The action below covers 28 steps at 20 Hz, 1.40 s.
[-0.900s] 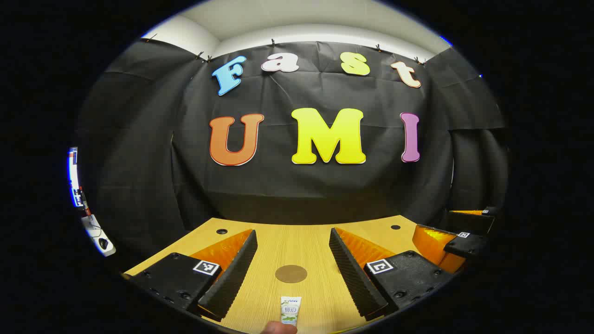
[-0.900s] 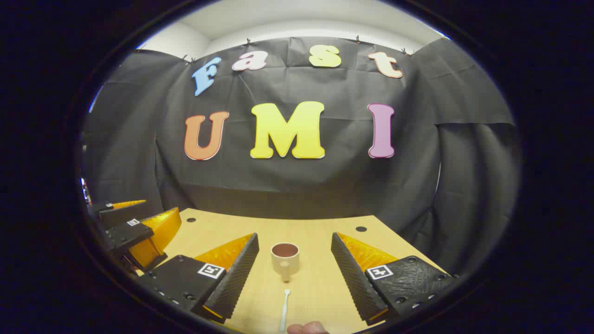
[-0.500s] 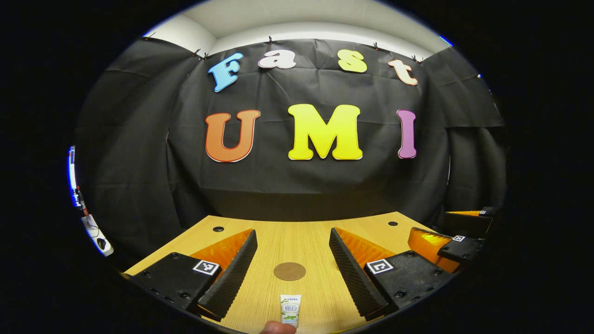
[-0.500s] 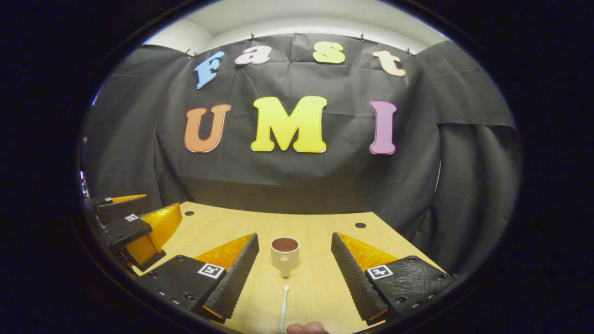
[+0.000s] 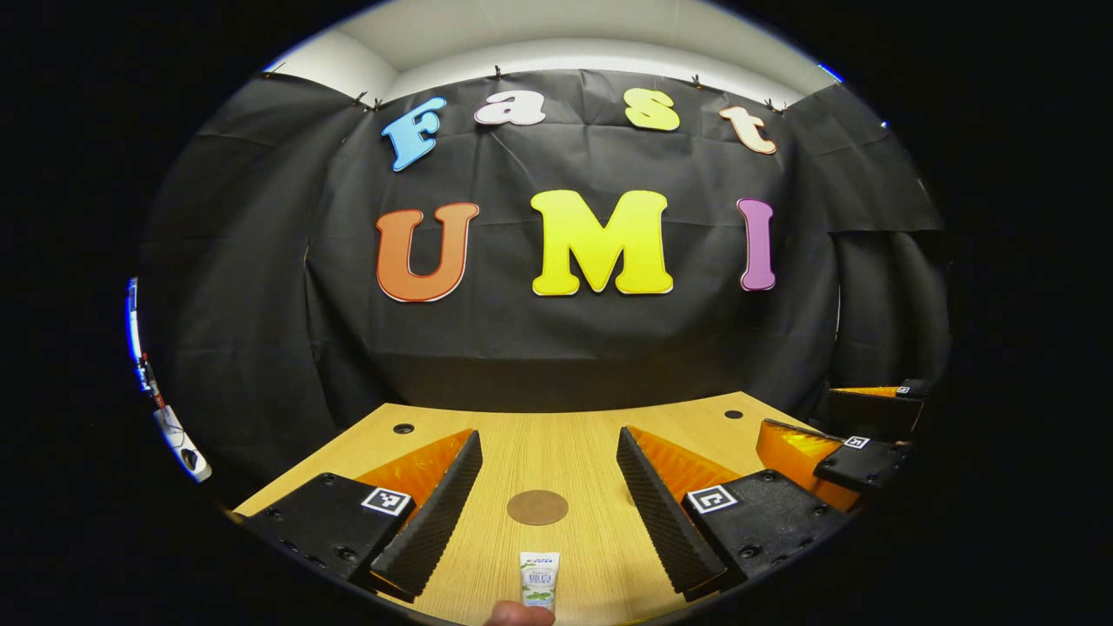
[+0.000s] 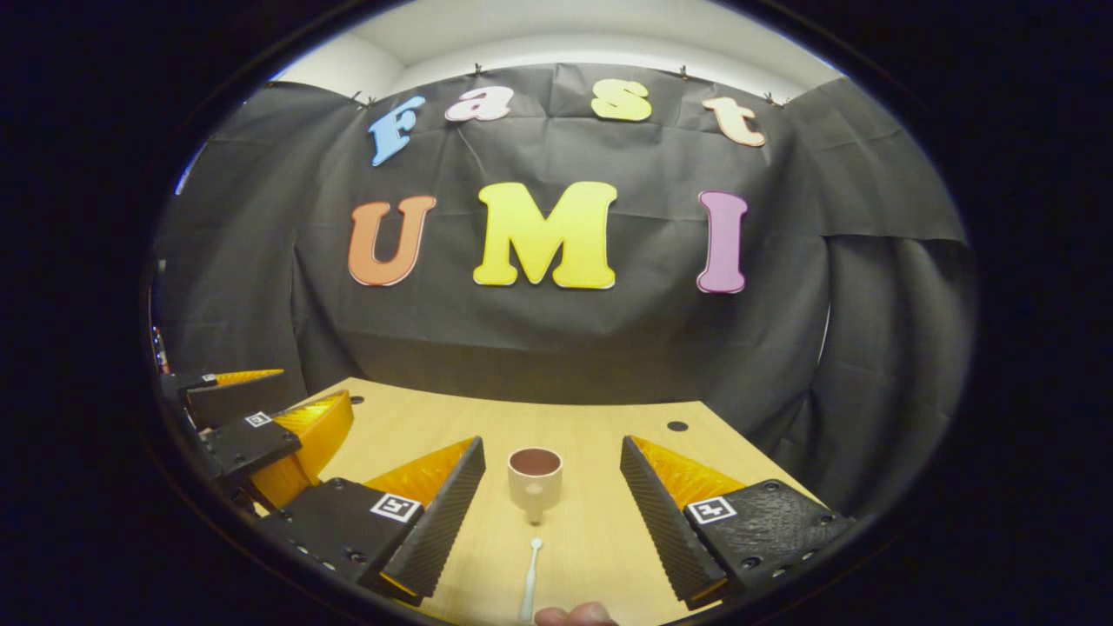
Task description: Put the toothbrush and toothpaste on the desktop into the cup, then pick up the cup and place it on the coaster on the desktop.
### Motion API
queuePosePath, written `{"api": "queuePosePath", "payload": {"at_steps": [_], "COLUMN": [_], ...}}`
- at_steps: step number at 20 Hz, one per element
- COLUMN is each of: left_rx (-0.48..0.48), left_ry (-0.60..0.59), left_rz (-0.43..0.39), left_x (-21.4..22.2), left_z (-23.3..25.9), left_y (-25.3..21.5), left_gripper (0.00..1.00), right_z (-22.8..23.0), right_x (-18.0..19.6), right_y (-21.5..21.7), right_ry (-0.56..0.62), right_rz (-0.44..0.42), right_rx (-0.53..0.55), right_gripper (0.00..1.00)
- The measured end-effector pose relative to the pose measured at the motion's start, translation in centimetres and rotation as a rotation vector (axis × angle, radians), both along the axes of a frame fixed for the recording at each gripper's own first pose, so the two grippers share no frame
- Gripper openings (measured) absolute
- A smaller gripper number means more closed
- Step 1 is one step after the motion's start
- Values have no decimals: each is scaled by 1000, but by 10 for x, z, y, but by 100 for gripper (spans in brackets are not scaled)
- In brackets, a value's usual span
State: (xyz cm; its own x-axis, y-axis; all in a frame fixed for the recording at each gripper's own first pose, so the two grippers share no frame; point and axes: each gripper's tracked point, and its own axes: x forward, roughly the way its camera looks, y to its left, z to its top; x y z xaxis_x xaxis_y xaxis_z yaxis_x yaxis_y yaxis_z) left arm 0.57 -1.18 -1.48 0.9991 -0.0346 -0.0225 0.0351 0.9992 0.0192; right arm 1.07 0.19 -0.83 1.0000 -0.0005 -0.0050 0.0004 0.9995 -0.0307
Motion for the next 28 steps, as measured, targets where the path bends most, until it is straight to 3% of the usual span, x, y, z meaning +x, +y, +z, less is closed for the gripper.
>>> {"api": "queuePosePath", "payload": {"at_steps": [9, 13, 14, 17, 21, 28], "left_rx": [6, 16, 24, 33, 45, 45], "left_ry": [44, 112, 130, 189, 283, 421], "left_rz": [-2, -1, 1, 5, -1, 3], "left_x": [-3, -10, -12, -21, -33, -43], "left_z": [-17, -44, -52, -78, -112, -167], "left_y": [-5, -1, 1, 6, 9, 12], "left_gripper": [99, 99, 99, 99, 99, 100], "right_z": [-24, -54, -63, -89, -126, -189], "right_x": [8, 10, 11, 14, 21, 41], "right_y": [-4, 0, 2, 4, 10, 14], "right_ry": [73, 151, 170, 240, 348, 499], "right_rz": [13, 31, 37, 49, 70, 53], "right_rx": [-4, -19, -26, -38, -54, -66], "right_gripper": [95, 99, 95, 99, 95, 99]}}
